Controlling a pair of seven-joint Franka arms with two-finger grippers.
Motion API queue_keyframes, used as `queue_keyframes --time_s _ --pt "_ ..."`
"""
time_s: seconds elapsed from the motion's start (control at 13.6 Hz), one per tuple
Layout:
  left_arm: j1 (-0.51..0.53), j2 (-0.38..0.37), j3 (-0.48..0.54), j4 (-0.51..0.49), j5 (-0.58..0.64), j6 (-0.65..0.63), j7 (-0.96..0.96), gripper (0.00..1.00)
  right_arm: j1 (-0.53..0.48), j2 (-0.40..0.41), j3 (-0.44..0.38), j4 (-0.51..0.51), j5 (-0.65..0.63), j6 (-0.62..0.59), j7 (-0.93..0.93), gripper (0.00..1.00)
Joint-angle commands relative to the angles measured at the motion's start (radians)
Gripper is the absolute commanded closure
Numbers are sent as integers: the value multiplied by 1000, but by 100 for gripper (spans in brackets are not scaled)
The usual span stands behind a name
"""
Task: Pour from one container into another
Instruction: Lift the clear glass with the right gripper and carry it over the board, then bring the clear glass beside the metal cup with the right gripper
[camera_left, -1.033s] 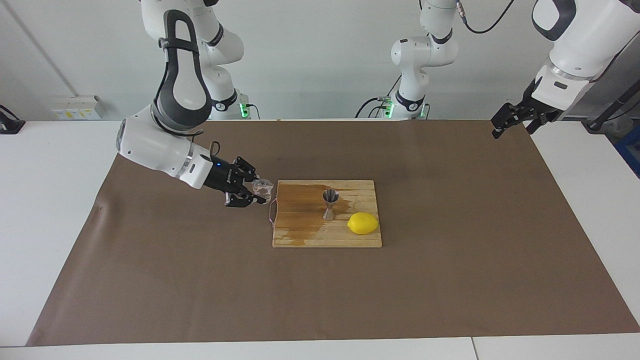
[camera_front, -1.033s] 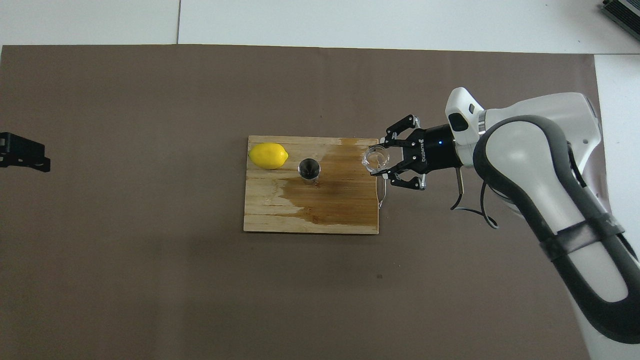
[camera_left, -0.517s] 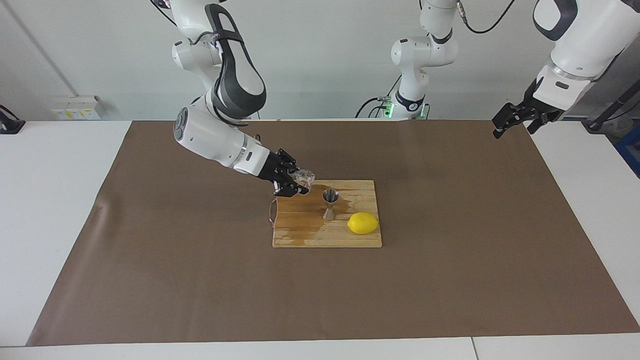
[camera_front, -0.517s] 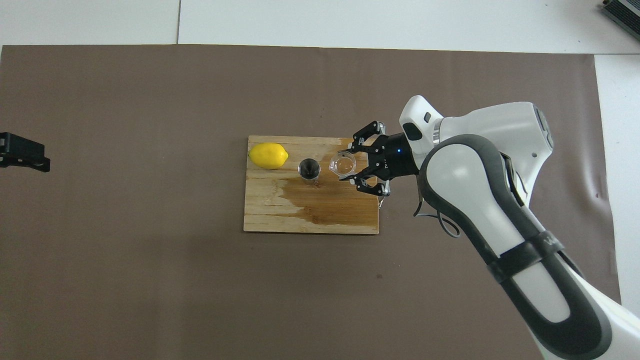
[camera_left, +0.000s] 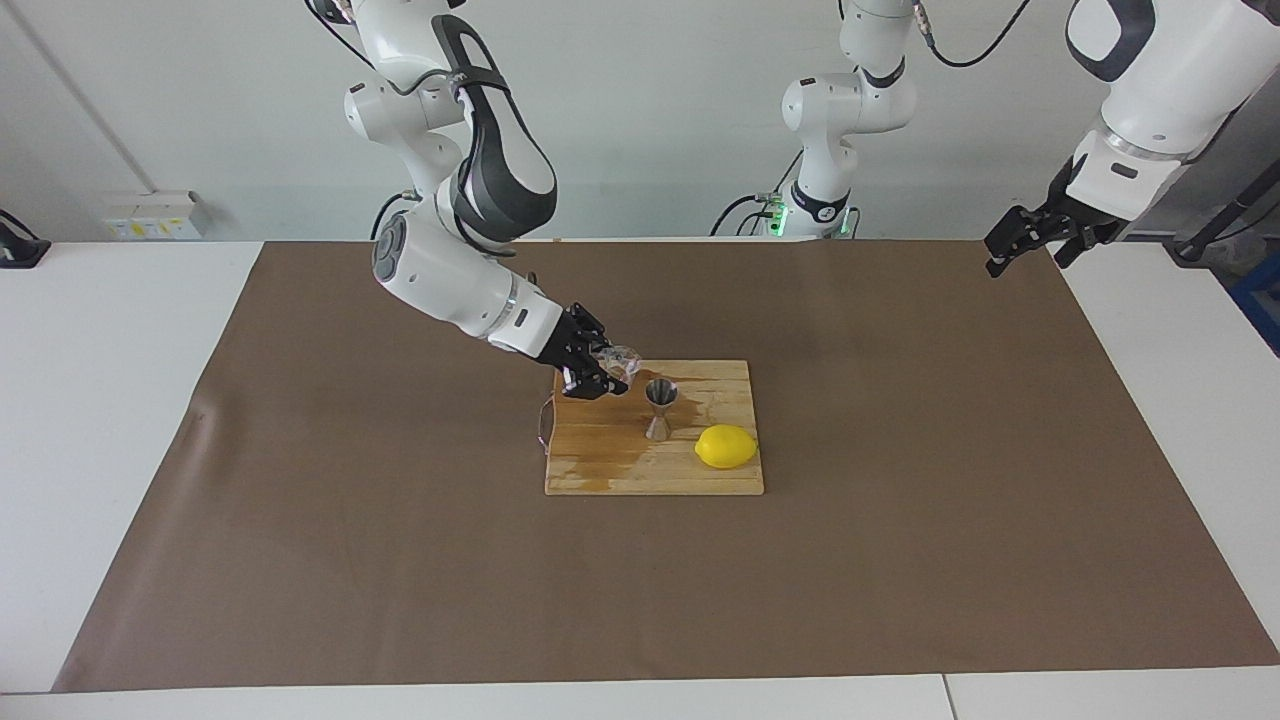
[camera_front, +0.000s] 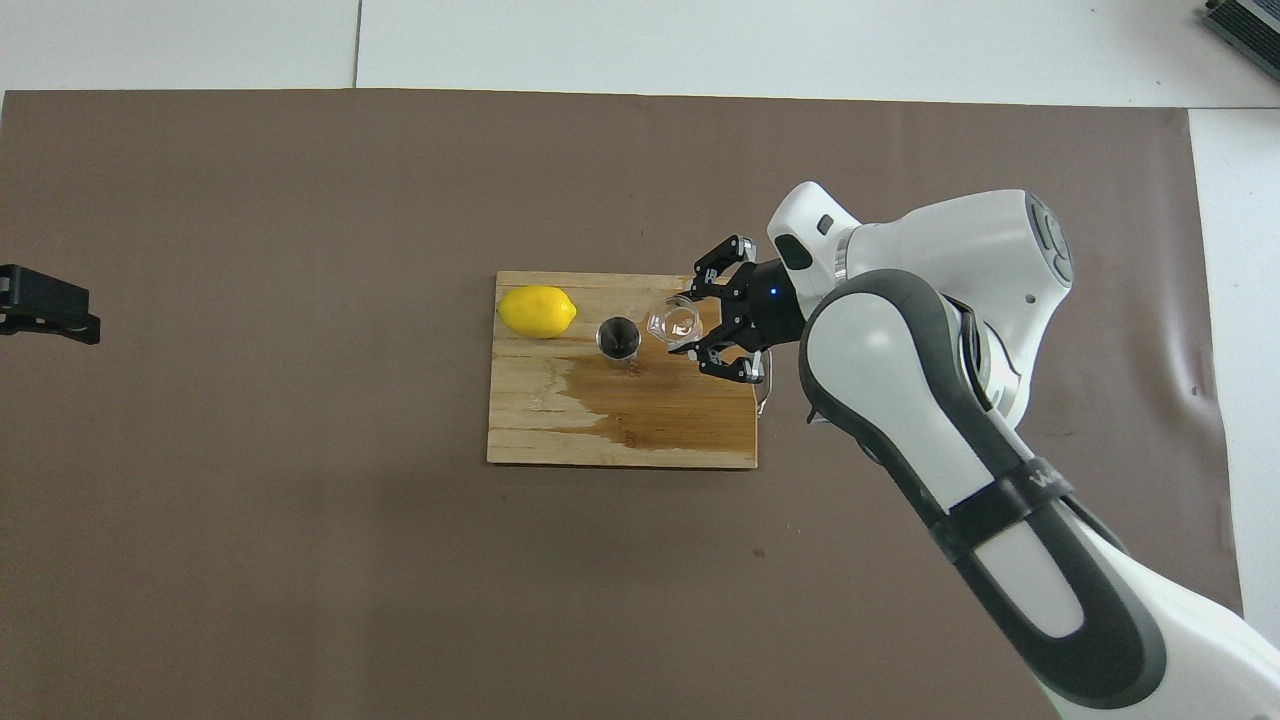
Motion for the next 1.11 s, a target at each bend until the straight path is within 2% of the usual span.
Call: queue_keyframes --time_s 0.0,0.59,1.03 --pt "9 -24 -5 -24 0 -1 -1 0 29 30 -5 55 -62 5 97 70" --pt "9 -24 -5 -24 -1 -1 -1 0 67 66 -5 137 -195 -12 260 70" --pt "9 -24 -5 -24 0 -1 -1 0 70 72 -5 159 -318 -52 346 70"
